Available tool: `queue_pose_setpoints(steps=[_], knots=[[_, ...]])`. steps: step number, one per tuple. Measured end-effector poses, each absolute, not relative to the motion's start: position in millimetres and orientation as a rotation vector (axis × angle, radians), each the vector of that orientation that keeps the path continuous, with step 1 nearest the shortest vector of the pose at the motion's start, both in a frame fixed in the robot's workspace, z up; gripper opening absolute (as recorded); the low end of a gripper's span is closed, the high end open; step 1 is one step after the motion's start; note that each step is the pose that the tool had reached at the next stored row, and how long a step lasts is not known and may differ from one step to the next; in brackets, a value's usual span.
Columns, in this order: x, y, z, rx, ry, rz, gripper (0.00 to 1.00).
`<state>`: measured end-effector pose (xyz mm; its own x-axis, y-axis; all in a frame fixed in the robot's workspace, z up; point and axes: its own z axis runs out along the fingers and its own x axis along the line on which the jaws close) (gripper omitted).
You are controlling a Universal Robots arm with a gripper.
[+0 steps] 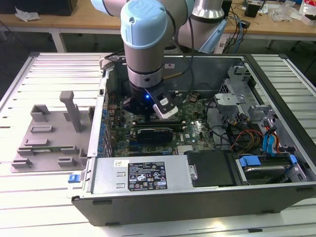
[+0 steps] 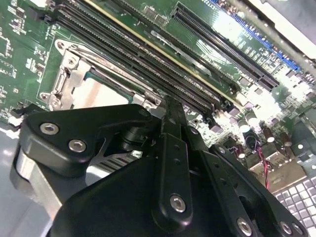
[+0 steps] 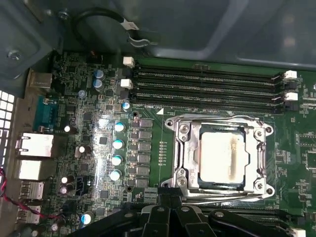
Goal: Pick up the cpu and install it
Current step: 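Install the second cpu locking lever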
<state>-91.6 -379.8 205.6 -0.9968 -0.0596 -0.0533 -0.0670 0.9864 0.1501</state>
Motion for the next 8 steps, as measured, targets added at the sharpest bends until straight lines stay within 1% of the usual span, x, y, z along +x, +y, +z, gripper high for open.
queue_pose_setpoints(steps=[3,6,8], knots=[[-91.8,-380.2,202.7,-0.098,3.082,0.245,0.11],[-92.5,-379.6,199.2,-0.096,3.073,0.309,0.11],[-92.8,-380.1,200.6,-0.096,3.074,0.313,0.11]])
